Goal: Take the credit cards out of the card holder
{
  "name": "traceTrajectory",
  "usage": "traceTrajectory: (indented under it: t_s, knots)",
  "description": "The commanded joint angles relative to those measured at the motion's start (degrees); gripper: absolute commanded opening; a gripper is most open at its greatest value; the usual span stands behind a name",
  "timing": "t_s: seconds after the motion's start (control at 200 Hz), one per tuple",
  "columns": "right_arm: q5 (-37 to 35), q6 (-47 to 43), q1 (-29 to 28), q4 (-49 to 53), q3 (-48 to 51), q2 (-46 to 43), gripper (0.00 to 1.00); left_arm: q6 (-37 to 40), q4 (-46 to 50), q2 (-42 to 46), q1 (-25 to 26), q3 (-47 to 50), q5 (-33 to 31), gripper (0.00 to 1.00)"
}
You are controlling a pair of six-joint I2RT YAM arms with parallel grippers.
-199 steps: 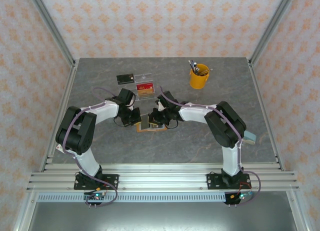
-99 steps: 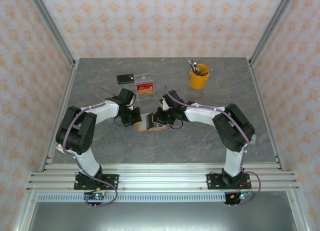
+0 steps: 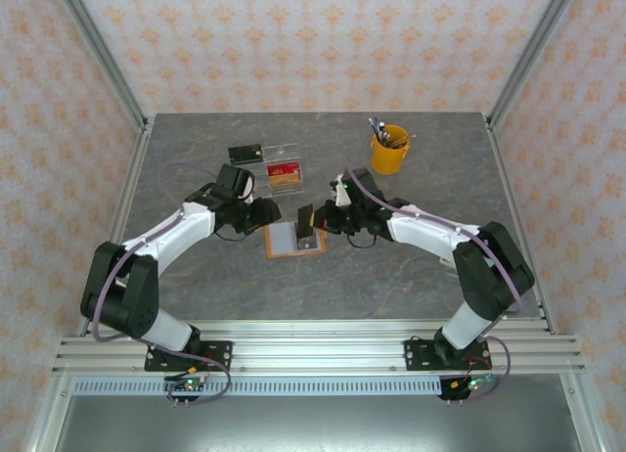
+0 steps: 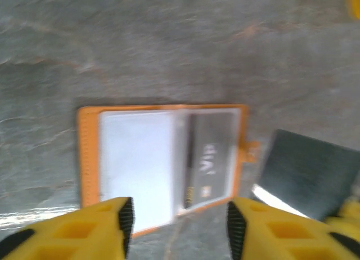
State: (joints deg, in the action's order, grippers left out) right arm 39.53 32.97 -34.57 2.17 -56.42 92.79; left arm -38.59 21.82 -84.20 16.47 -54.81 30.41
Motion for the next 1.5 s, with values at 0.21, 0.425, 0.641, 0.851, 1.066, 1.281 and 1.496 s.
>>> traceTrajectory:
  t_s: [0.21, 0.425, 0.641, 0.851, 1.066, 1.281, 1.496]
  knots:
    - [8.47, 11.03, 3.08, -23.09, 4.13, -1.61, 0.02, -12.50, -20.28, 1.51, -0.27, 4.19, 17.60, 0.74]
    - [12.11, 14.58, 3.54, -28.71, 3.60, -0.78, 0.02, -16.29, -27.23, -0.30, -0.30, 4.62, 22.10, 0.76]
    - [14.64, 17.33, 4.50, -32.05, 3.93, 0.19, 0.02, -18.01, -32.52, -0.35, -0.52, 5.06, 23.55, 0.65]
    - [16.42, 17.74, 4.95, -32.31, 3.45, 0.19, 0.03, -17.84, -35.49, 0.17, -1.55, 4.86, 24.41, 0.35]
    - [17.68, 16.83, 5.56, -30.11, 1.47, 0.88, 0.06, -14.23, -33.17, -0.35, -2.06, 1.09, 26.11, 0.06]
    - [12.33, 10.27, 7.86, -17.86, -0.96, -0.79, 0.56, 5.35, -9.73, 0.93, -3.11, -7.49, 15.38, 0.00]
    - [4.29, 0.43, 11.43, -3.96, -0.99, -4.98, 0.83, 26.73, 6.06, 0.90, -3.72, -17.43, -8.45, 0.00]
